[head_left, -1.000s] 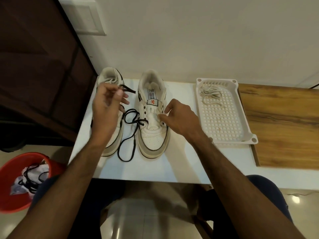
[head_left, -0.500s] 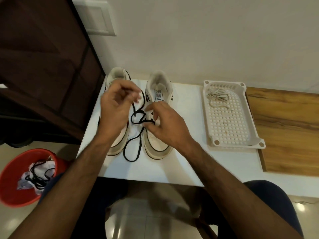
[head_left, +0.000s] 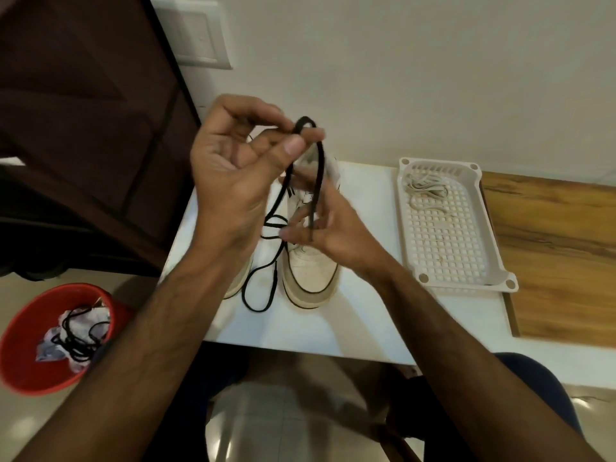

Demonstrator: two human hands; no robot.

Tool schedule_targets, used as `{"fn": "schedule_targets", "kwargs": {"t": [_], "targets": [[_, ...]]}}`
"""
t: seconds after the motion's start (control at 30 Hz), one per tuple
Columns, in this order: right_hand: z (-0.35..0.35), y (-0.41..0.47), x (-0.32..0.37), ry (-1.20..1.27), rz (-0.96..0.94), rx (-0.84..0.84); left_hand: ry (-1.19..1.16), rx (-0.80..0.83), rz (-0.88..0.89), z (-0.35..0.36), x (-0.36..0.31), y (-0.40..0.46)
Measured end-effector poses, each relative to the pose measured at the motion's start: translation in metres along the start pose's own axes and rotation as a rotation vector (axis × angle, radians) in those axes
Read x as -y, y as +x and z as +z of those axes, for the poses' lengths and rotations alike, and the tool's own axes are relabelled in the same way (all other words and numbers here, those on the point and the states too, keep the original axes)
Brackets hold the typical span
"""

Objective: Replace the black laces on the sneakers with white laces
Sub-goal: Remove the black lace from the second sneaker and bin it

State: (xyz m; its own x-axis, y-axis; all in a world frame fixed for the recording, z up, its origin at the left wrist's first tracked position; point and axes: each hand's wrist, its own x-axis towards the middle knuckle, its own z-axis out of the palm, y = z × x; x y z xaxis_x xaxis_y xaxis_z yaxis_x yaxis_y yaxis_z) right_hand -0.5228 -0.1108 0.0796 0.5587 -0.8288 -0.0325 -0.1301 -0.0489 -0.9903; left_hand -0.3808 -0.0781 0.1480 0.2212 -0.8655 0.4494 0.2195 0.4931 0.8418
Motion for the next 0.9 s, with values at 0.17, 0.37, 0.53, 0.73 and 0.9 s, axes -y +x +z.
{"fn": "schedule_targets", "kwargs": {"t": [0.17,0.37,0.53,0.73,0.9], "targets": [[0.013,-0.007,0.011,0.213,0.02,0.467,0.037,-0.073,-0.001,0.005,0.008,0.003],[-0.061,-0.008,0.002,0.102,0.225,-0.367,0.712,-0.058,-0.004,-0.05,0.045,-0.01],[-0.088,-0.016,-0.024,-0.286,0.364,-0.575,1.108,0.698,-0.281,-0.08,0.068,-0.025],[-0.071,-0.015,-0.026,-0.714,0.25,-0.497,1.252,0.747,-0.204,-0.072,0.075,-0.034],[-0.037,-0.011,-0.026,-0.758,0.042,-0.382,1.303,0.757,-0.115,-0.073,0.081,-0.034]]}}
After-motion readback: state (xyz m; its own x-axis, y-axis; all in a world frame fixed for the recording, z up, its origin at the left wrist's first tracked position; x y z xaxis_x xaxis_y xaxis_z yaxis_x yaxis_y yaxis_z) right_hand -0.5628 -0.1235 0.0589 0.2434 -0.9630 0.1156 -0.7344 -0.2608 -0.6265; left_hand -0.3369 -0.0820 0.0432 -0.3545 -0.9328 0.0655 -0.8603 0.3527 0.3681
